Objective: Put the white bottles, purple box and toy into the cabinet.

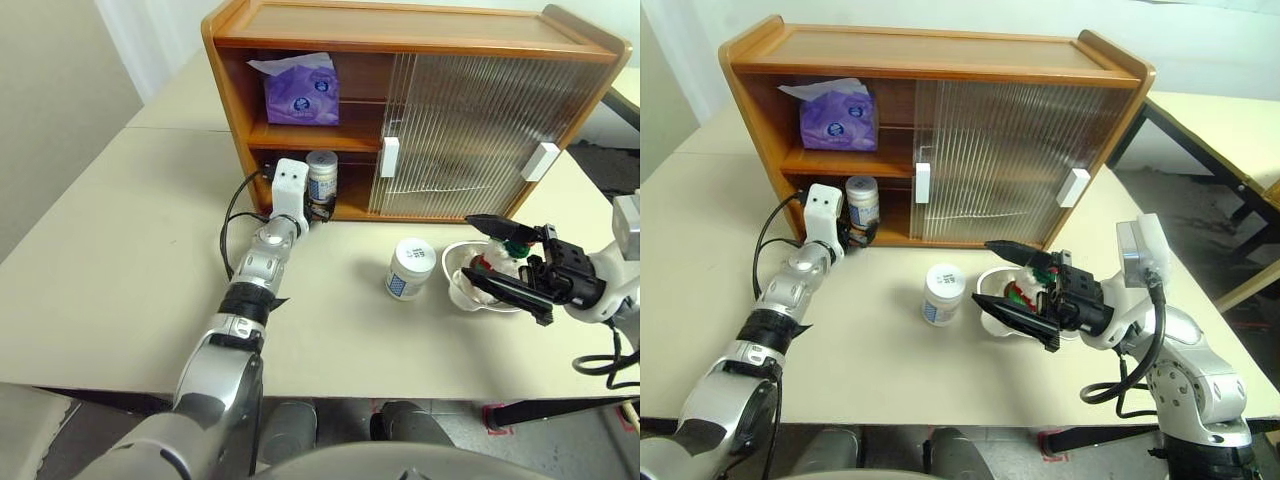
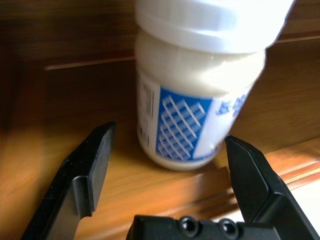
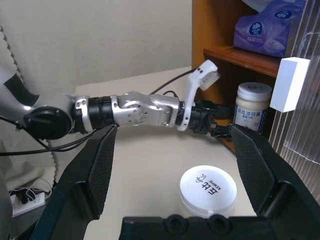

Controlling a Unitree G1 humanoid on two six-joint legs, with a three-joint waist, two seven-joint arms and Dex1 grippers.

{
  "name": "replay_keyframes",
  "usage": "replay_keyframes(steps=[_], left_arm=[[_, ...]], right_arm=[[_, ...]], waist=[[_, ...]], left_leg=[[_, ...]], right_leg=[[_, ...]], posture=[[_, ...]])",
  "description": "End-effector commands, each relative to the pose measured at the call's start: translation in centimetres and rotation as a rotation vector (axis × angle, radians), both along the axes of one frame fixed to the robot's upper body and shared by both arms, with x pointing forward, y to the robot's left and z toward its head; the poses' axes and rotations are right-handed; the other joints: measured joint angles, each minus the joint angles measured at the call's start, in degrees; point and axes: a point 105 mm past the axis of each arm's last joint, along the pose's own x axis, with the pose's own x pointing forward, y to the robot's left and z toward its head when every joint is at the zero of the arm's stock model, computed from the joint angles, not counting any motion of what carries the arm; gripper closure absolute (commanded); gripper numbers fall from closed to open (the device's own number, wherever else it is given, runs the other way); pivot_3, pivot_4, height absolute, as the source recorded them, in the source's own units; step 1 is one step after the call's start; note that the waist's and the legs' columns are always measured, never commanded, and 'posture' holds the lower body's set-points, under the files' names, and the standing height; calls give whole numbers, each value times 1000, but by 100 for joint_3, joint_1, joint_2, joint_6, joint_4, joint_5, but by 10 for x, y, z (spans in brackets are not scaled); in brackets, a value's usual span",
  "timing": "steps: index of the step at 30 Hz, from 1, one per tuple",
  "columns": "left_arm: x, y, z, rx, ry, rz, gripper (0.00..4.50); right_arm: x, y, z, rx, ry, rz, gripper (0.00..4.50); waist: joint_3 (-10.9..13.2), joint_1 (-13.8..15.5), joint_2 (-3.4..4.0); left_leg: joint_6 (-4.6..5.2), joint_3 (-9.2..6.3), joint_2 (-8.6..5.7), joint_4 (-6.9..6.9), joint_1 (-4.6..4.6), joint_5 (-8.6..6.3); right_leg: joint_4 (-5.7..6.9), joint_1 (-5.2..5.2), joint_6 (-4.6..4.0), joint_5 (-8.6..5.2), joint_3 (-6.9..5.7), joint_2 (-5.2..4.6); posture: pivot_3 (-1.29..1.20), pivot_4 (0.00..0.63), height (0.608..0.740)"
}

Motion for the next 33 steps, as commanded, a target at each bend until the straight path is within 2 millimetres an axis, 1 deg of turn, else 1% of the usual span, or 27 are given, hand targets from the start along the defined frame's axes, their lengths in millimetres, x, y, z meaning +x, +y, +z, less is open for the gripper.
replay_keyframes(steps=[1, 4, 10, 13, 14, 15, 18, 22, 26, 33], left_arm=[[-4, 5, 4, 42, -4, 29, 9], [-8, 8, 9, 49, -12, 43, 9], [-21, 3, 13, 14, 2, 10, 9], [-21, 9, 17, 1, -10, 26, 9], [-19, 13, 18, -2, -14, 40, 433], [-17, 16, 19, -2, -17, 51, 612], [-13, 22, 20, 17, -27, 74, 1519], [-10, 24, 24, 22, -50, 104, 3029], [-7, 24, 21, 18, -43, 120, 4463], [3, 15, 20, 49, -40, 118, 4463]], right_arm=[[2, -1, -2, -6, -1, -1, 0], [3, -1, -1, -7, -3, 0, 0], [3, -2, -1, -9, -4, -1, 0], [4, -3, -1, -10, -5, -1, 0], [4, -3, -1, -10, -6, 0, 0], [4, -3, -1, -11, -6, 1, 0], [4, -3, -1, -12, -8, 2, 0], [5, -4, 0, -18, -13, -2, 0], [5, -4, 0, -20, -14, -4, 0], [4, -3, -1, -26, -13, -7, 0]], waist=[[0, 6, -1], [1, 13, -1], [0, 14, -1], [0, 16, -1], [0, 17, -1], [0, 18, -1], [0, 21, -1], [0, 21, -1], [0, 21, -1], [0, 18, -1]], left_leg=[[1, 0, 0, 0, 1, 0], [5, 0, 0, 1, 4, -1], [6, 0, 0, 0, 7, -1], [6, 0, 1, 0, 7, -1], [6, 0, 1, 0, 7, -1], [6, 0, 1, 0, 8, -1], [7, -1, 3, -1, 12, -1], [7, -1, 2, 0, 24, -2], [9, -1, 3, -1, 33, -3], [9, -1, 2, -1, 45, -3]], right_leg=[[0, 0, -13, -6, 0, 0], [0, 5, -17, -3, 0, 0], [0, 6, -30, 4, 0, 0], [1, 6, -36, 6, 0, 0], [1, 6, -38, 7, 0, 0], [1, 6, -39, 8, 0, 0], [2, 7, -45, 12, 0, 0], [2, 18, -53, 18, 1, -1], [2, 27, -49, 15, 1, -1], [2, 36, -48, 15, 1, -1]], posture=[[80, 34, 740], [80, 32, 740], [80, 26, 740], [84, 23, 740], [84, 23, 740], [84, 23, 740], [83, 21, 740], [78, 15, 740], [82, 15, 740], [70, 12, 740]])
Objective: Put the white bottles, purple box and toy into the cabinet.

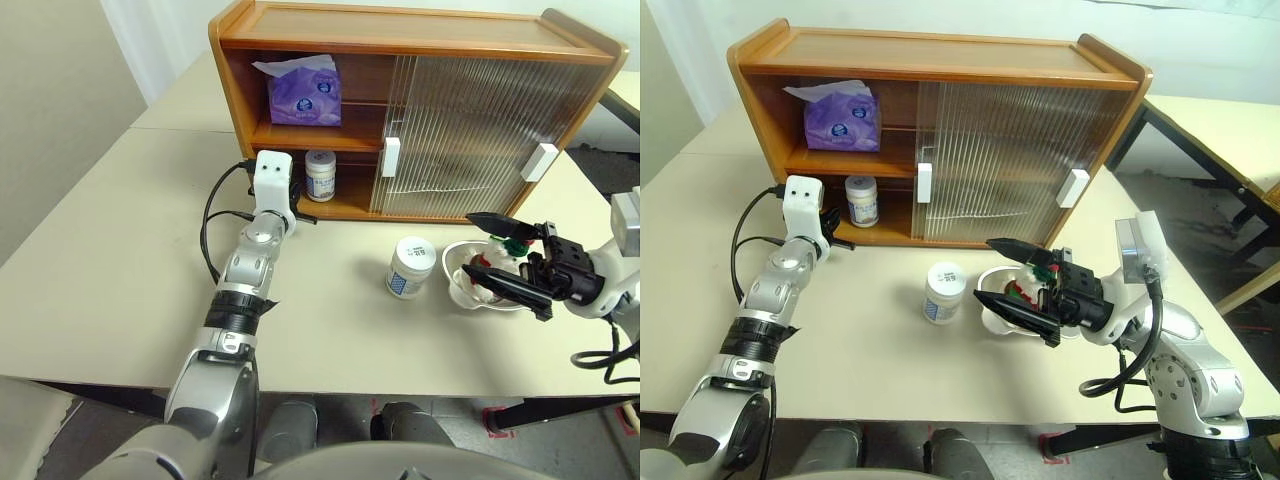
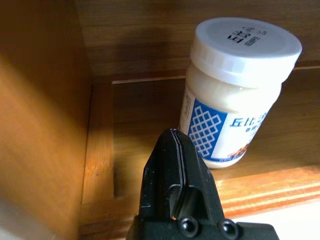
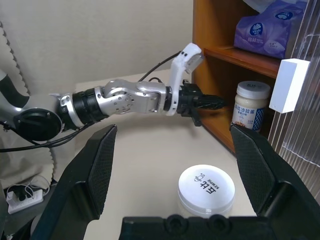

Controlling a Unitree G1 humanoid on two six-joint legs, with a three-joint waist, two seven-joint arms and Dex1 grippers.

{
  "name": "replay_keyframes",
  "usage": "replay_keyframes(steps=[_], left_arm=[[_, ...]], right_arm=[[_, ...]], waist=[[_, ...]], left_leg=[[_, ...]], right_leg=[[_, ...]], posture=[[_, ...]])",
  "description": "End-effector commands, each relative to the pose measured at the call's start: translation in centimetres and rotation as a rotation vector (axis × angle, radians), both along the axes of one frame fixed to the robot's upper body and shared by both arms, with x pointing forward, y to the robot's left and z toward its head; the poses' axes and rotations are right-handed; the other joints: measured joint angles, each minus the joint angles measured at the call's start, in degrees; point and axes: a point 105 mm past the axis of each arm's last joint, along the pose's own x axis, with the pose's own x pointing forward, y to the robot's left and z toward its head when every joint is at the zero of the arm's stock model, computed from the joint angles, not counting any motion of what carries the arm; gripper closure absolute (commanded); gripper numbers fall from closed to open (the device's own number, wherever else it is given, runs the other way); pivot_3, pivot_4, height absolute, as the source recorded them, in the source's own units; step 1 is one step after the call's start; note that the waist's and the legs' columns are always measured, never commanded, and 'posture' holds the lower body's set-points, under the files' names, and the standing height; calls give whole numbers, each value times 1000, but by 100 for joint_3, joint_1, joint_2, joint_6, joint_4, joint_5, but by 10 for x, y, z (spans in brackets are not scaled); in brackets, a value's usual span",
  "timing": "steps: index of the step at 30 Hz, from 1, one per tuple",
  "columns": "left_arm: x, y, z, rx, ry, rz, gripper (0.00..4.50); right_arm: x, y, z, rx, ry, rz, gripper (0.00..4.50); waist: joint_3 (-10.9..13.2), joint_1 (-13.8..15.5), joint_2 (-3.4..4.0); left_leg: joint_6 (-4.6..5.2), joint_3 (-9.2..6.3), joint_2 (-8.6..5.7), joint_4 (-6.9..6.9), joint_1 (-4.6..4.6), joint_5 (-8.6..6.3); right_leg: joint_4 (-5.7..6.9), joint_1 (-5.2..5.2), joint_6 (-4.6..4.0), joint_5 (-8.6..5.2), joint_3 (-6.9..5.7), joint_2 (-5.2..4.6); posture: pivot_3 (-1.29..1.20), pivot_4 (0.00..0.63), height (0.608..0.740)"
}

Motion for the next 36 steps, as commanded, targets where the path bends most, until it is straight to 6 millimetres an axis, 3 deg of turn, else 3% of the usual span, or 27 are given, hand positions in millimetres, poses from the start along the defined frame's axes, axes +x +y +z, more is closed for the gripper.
replay_keyframes(steps=[1, 20, 36], left_arm=[[5, -5, -2, 34, 4, 1, 4463], [16, 3, -9, 14, 21, 54, 4463], [24, -23, -7, -37, 38, -48, 4463]], right_arm=[[0, 0, 1, -14, -9, -2, 0], [-2, -2, 1, -18, -12, -23, 0], [-4, 0, 1, -10, -12, -32, 0]], waist=[[0, -3, 0], [0, -49, 0], [0, -50, 0]], left_leg=[[0, 0, 0, 0, 5, 0], [4, 5, 0, -5, 24, -2], [9, 8, 0, -3, 24, -5]], right_leg=[[0, 4, 0, 0, 0, 0], [-3, 22, 7, -5, 1, 0], [-5, 25, 10, -6, 1, 0]], posture=[[67, 12, 740], [55, 10, 740], [39, 8, 740]])
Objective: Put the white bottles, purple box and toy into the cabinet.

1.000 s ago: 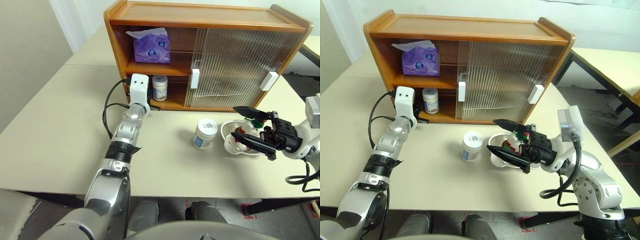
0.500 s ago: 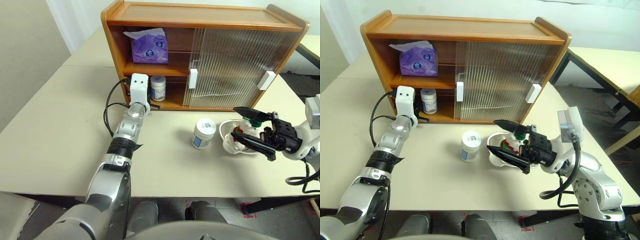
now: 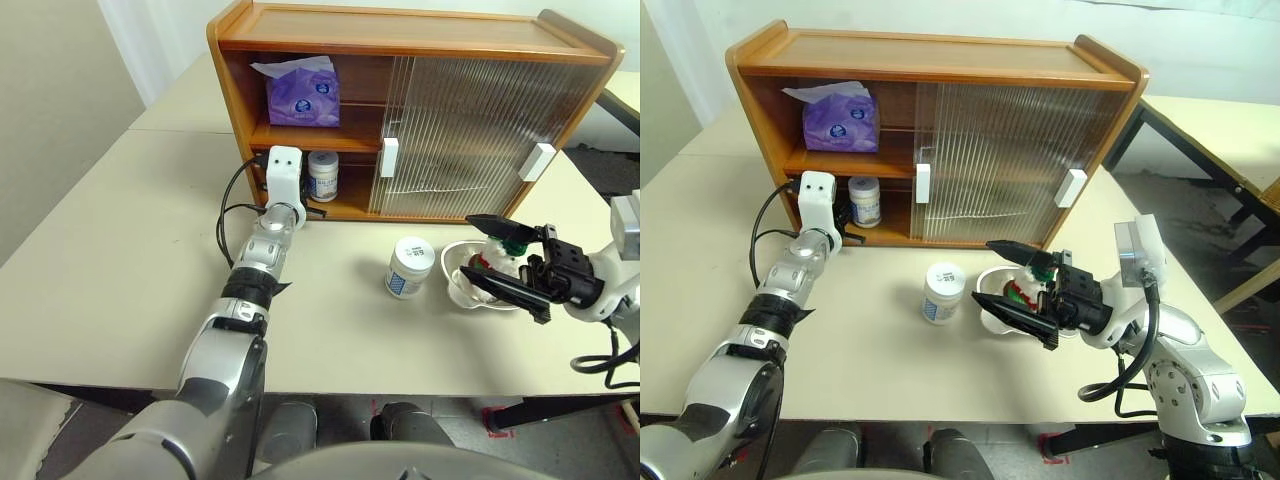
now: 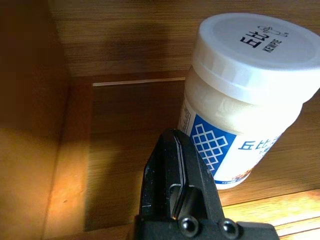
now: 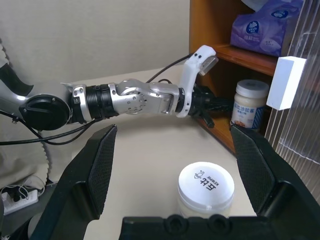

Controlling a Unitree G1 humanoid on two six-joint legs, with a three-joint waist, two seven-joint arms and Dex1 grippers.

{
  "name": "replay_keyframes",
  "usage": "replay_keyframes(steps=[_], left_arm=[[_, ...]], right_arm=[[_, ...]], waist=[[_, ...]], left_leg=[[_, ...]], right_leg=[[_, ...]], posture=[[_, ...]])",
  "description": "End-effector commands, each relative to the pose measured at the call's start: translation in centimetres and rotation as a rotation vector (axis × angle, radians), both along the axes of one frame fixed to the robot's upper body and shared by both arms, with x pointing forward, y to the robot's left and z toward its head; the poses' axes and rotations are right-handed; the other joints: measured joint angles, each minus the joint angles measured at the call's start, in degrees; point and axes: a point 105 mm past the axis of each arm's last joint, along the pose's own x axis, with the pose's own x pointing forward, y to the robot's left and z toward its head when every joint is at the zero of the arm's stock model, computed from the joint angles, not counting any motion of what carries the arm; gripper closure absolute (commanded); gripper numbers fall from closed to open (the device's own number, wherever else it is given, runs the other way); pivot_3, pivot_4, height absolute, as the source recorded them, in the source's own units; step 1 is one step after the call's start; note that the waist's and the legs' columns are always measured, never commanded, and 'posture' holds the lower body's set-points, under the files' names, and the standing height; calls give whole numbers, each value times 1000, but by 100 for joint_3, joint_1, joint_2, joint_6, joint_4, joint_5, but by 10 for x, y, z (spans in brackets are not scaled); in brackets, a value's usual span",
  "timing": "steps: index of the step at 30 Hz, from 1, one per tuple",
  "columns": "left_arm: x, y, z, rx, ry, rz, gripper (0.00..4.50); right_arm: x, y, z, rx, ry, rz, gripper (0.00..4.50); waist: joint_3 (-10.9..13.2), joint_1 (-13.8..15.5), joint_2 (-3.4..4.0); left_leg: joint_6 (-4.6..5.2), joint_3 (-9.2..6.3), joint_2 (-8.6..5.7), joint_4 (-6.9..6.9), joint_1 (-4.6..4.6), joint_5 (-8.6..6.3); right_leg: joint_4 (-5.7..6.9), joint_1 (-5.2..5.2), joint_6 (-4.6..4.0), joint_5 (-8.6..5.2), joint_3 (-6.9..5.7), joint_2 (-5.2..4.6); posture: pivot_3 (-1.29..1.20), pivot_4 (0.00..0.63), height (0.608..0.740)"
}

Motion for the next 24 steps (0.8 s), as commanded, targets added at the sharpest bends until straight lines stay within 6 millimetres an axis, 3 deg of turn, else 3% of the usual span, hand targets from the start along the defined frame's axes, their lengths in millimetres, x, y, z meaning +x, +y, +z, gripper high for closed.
replay_keyframes(steps=[1, 24], left_arm=[[2, -10, 2, -8, 4, -40, 4463], [1, -44, -2, -27, 22, -169, 4463]], right_arm=[[-1, -2, 2, -2, -13, -13, 0], [-6, -4, 1, -6, -8, -26, 0]], waist=[[0, -7, 0], [0, -29, 0]], left_leg=[[0, 0, 0, 0, 0, 0], [9, 2, 0, 4, 1, -1]], right_leg=[[0, 0, 0, 0, 0, 0], [-10, 9, 12, 2, 0, -1]], posture=[[39, 8, 740], [13, 6, 740]])
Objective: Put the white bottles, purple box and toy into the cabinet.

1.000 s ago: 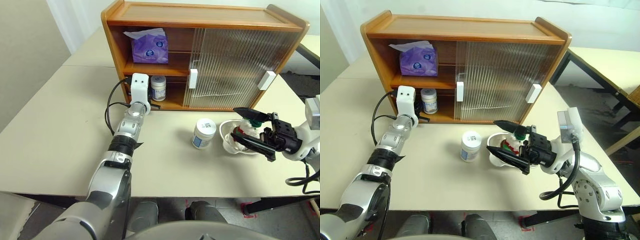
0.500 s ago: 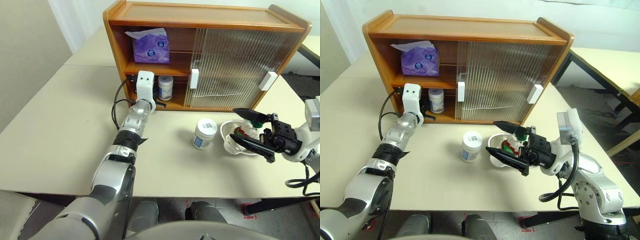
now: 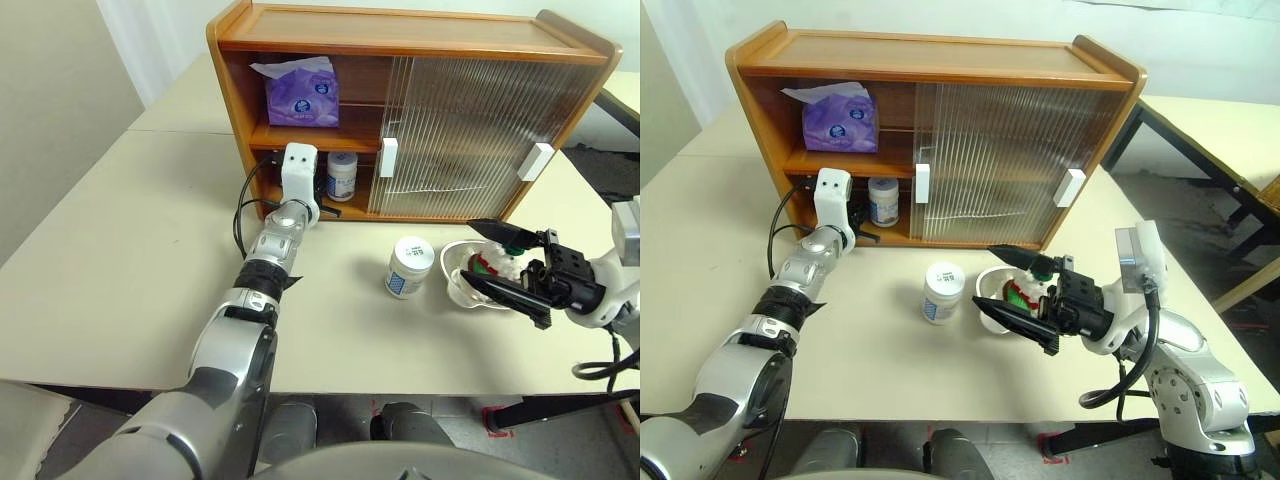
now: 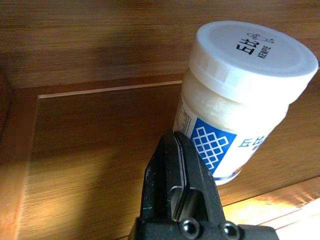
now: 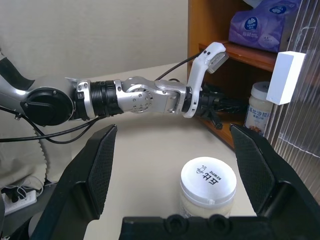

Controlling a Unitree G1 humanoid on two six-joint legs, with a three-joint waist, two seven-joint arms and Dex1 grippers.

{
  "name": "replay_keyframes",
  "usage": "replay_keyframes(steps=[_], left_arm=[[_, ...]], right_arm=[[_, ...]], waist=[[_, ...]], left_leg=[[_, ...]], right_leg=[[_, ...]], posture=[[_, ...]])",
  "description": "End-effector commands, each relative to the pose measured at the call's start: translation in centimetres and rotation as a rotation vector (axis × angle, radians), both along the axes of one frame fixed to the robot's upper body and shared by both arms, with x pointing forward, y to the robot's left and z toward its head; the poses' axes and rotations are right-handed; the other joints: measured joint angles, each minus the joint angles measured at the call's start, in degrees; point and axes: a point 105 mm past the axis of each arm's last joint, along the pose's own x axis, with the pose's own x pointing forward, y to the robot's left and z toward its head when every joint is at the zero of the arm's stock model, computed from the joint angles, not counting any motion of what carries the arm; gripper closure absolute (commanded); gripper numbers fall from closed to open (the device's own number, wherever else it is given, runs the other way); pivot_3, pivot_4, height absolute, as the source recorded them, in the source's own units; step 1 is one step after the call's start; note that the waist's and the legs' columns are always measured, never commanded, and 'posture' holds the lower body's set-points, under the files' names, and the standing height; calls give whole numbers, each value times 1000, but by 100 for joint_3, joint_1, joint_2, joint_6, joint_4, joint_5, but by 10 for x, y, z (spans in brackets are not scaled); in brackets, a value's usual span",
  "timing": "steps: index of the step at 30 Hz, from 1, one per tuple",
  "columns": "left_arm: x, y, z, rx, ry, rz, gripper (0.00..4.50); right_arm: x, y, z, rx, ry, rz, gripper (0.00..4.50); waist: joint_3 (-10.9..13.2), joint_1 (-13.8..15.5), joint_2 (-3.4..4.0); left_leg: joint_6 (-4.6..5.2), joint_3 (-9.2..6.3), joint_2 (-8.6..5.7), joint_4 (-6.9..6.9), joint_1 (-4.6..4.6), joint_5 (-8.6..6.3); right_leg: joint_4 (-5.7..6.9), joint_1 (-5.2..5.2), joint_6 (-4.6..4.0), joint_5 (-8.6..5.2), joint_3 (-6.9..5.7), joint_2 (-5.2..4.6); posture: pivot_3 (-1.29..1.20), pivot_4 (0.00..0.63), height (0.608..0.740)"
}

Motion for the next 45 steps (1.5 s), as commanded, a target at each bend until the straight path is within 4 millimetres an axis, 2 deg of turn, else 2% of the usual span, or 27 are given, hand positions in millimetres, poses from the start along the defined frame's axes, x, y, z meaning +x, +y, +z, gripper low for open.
replay_keyframes(steps=[1, 25, 30, 34, 39, 44, 45], left_arm=[[1, -12, 1, 12, 1, -48, 4463], [-1, -30, -2, -17, 31, -133, 4463], [-5, -20, -4, -17, 33, -146, 4463], [-17, 3, -13, -45, 70, -139, 4463], [-34, 23, -9, -65, 77, -155, 4463], [-57, 28, 9, -125, 34, -332, 4463], [-64, 27, 9, -132, 35, -398, 4290]], right_arm=[[-2, -2, 5, -3, -22, -10, 0], [-3, -3, 6, -7, -18, -17, 0], [-3, -2, 6, -6, -19, -17, 0], [-1, 0, 5, -4, -16, -12, 0], [2, 3, 4, 4, -14, 0, 0], [3, 2, 4, 6, -13, 7, 0], [4, 2, 4, 5, -11, 8, 0]], waist=[[0, -4, 0], [0, -23, 1], [0, -50, 1], [-1, -119, 2], [-2, -141, 2], [-2, -84, 1], [-2, -68, 2]], left_leg=[[0, 0, 0, 0, 0, 0], [14, 2, -1, 5, 0, 3], [14, 2, -2, 3, 0, 3], [13, 4, -2, -6, -1, 3], [10, 8, -1, -13, -5, 5], [12, 8, -2, -12, -6, 3], [11, 5, -1, -12, -4, 2]], right_leg=[[0, 0, 1, 0, 0, 0], [-4, 10, 13, 7, 0, -1], [-4, 10, 13, 7, 0, -1], [-8, 7, 9, 4, 0, -1], [-9, -2, 7, -5, 1, 0], [-10, -3, -1, -7, 2, 0], [-10, -2, -8, -6, 2, -1]], posture=[[12, 6, 740], [18, 6, 740], [23, 8, 740], [36, 10, 740], [55, 11, 740], [67, 13, 740], [67, 13, 740]])
